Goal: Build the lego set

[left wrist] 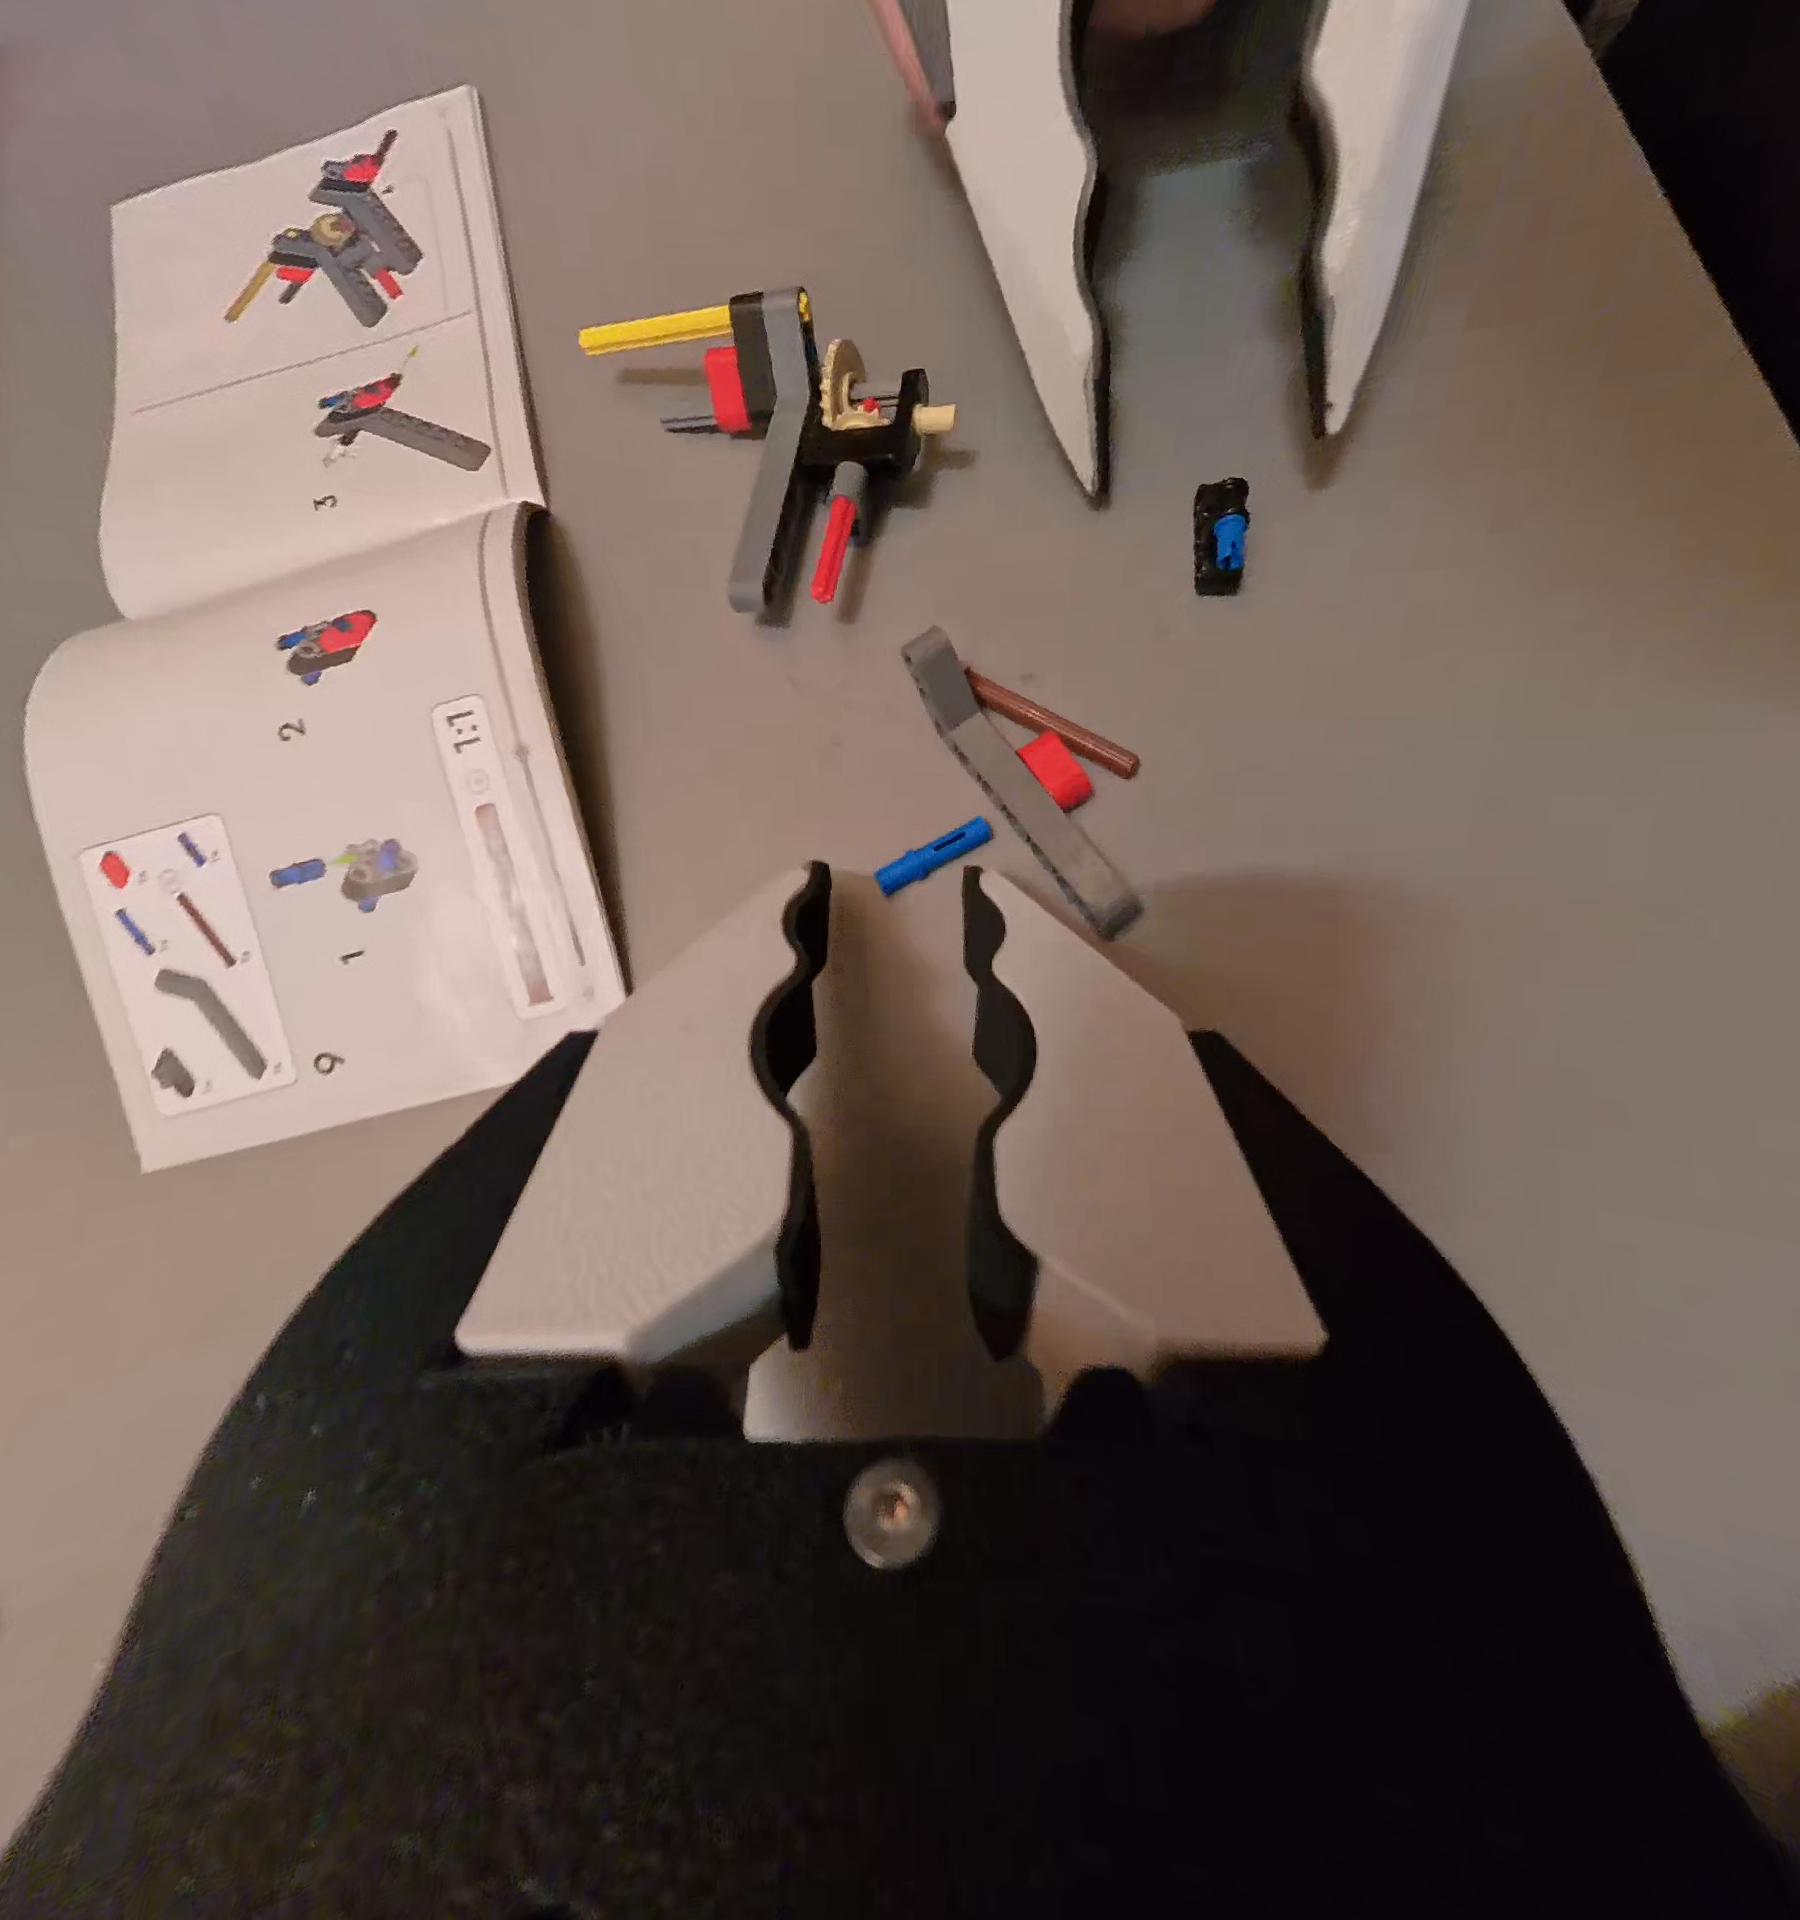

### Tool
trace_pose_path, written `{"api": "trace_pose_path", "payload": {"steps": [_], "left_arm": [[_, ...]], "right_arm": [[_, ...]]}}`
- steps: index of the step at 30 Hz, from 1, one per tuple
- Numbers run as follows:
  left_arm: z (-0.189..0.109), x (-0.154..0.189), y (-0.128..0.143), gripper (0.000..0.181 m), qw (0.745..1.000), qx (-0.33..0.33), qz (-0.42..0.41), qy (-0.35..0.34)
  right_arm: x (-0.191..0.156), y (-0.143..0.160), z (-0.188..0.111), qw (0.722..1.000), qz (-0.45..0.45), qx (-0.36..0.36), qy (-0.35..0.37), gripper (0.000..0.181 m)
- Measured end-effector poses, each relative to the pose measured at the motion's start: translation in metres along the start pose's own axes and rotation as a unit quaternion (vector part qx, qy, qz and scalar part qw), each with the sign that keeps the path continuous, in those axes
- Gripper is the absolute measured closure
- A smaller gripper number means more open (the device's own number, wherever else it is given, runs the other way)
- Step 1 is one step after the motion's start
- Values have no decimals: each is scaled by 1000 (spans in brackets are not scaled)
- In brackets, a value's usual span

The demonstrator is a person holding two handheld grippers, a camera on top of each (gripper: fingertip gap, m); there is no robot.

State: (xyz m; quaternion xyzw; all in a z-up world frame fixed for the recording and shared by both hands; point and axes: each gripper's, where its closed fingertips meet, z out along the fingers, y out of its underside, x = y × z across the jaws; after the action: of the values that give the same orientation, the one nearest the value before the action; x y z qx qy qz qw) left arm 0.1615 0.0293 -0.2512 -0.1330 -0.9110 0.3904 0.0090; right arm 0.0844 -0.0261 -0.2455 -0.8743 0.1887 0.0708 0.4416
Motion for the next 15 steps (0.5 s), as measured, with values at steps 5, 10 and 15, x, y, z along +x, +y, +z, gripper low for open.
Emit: {"api": "trace_pose_path", "payload": {"steps": [5, 10, 15], "left_arm": [[8, 5, 0, 167, 1000, -3, 12, 23], [7, 10, 2, 175, 1000, 0, 5, 20], [3, 8, 5, 172, 1000, 0, -5, 6]], "right_arm": [[-8, -3, 3, 997, -66, -3, 25, 145], [-1, -4, 5, 997, -75, -12, 34, 150], [1, -1, 8, 995, -89, -31, 42, 150]]}}
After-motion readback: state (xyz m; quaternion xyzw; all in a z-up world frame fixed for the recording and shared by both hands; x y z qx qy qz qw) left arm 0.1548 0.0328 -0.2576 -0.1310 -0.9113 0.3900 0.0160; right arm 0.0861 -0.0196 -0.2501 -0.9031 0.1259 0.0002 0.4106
